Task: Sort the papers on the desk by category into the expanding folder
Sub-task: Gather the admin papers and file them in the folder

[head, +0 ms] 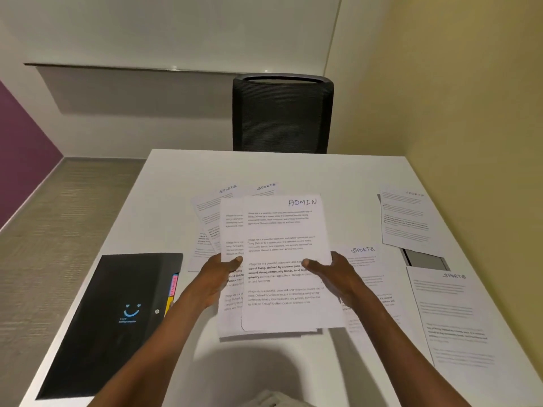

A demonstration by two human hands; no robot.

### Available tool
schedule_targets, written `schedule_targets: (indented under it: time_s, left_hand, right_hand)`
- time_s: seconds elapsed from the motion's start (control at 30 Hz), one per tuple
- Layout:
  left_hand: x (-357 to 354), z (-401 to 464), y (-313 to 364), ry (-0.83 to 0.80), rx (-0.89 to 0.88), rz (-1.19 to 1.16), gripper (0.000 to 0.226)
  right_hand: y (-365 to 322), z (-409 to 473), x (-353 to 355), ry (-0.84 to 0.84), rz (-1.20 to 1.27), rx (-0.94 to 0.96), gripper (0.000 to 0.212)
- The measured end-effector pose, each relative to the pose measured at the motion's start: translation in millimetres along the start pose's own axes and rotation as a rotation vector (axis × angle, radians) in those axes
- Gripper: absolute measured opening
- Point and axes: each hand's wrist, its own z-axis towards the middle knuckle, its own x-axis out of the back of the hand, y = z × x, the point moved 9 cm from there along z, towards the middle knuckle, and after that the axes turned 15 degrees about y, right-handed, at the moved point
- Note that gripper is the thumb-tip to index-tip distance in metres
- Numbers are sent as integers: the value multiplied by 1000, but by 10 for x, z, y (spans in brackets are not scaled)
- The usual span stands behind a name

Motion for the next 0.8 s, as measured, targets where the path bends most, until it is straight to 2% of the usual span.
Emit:
schedule_targets:
  time_s: [0.07,0.13,0.2,0.27,0.37,0.47,0.57,0.67,0.8]
  left_hand:
    - [-28,-47,24,33,8,-32,25]
    - [-51,-94,47,86,27,-122,28]
    - [-134,-141,132,42,-71,-152,44]
    - [-187,-206,248,30,-233,-68,42]
    - [-110,-278,466,199,-373,26,32]
    - [-130,-324,641,239,-464,30,39]
    - [-193,-312,586,211,-448,36,47]
    - [-236,-250,380,194,-416,86,55]
    - [-310,-216,88,206,-363,142,50]
  right_hand:
    - [-91,-15,-94,-27,88,-4,39]
    - [-100,-30,-199,6,63,12,39]
    - [-118,-68,-303,31,38,50,38]
    - [-180,-78,-341,55,72,91,39]
    - [-323,-54,-258,114,94,164,38]
    - [-398,-12,-129,168,85,219,37]
    - [-295,26,-74,164,104,221,37]
    - [-10,55,-144,123,119,139,41]
    - [313,101,-256,81,109,55,43]
